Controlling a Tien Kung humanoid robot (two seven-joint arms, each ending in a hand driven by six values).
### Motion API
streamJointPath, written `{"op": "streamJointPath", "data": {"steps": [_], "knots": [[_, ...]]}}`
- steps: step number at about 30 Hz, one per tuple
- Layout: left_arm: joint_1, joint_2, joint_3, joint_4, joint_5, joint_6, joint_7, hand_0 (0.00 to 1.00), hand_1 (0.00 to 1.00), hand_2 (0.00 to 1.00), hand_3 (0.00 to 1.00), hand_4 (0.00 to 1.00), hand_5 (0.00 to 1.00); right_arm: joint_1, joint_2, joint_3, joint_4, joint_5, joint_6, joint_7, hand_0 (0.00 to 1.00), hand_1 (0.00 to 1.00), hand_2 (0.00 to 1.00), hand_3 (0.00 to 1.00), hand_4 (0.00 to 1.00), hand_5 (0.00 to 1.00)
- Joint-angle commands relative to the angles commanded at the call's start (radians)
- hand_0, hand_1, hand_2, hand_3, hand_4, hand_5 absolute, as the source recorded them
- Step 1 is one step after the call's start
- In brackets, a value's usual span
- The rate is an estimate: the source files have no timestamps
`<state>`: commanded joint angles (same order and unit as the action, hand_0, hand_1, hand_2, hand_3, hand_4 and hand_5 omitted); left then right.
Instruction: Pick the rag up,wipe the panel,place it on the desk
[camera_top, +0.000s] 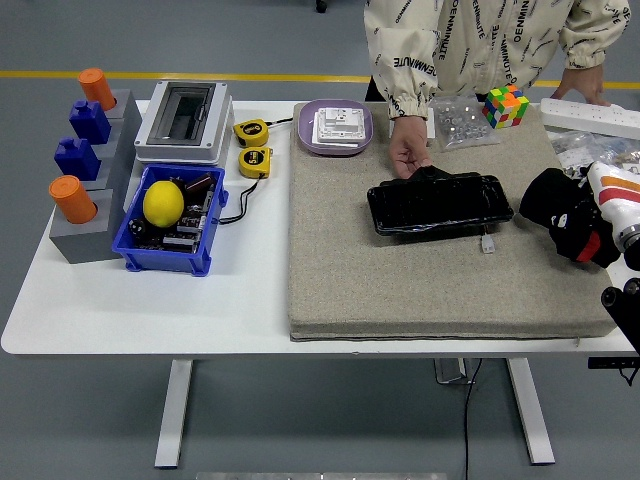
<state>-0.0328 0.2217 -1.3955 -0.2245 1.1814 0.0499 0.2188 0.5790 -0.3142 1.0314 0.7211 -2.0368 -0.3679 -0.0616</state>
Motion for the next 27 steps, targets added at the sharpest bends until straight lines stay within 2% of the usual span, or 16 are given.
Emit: {"op": "streamJointPath", "data": {"steps": [11,27], "knots": [[-0.003,0.001,-0.008,-0.001,0.005,0.000,0.000,0.635,0.658,0.685,0.573,0.613,0.510,0.046,0.012,-0.001,0.026,-0.014,0.008,-0.020,0.230,0.314,0.370,0.358,0.948,0.076],[-0.003,0.002,-0.008,0.000,0.005,0.000,0.000,0.634,0.658,0.685,0.573,0.613,0.510,0.059,0.077,-0.035,0.024,-0.012,0.015,-0.025,0.237,0.307,0.366,0.357,0.939,0.064]]}}
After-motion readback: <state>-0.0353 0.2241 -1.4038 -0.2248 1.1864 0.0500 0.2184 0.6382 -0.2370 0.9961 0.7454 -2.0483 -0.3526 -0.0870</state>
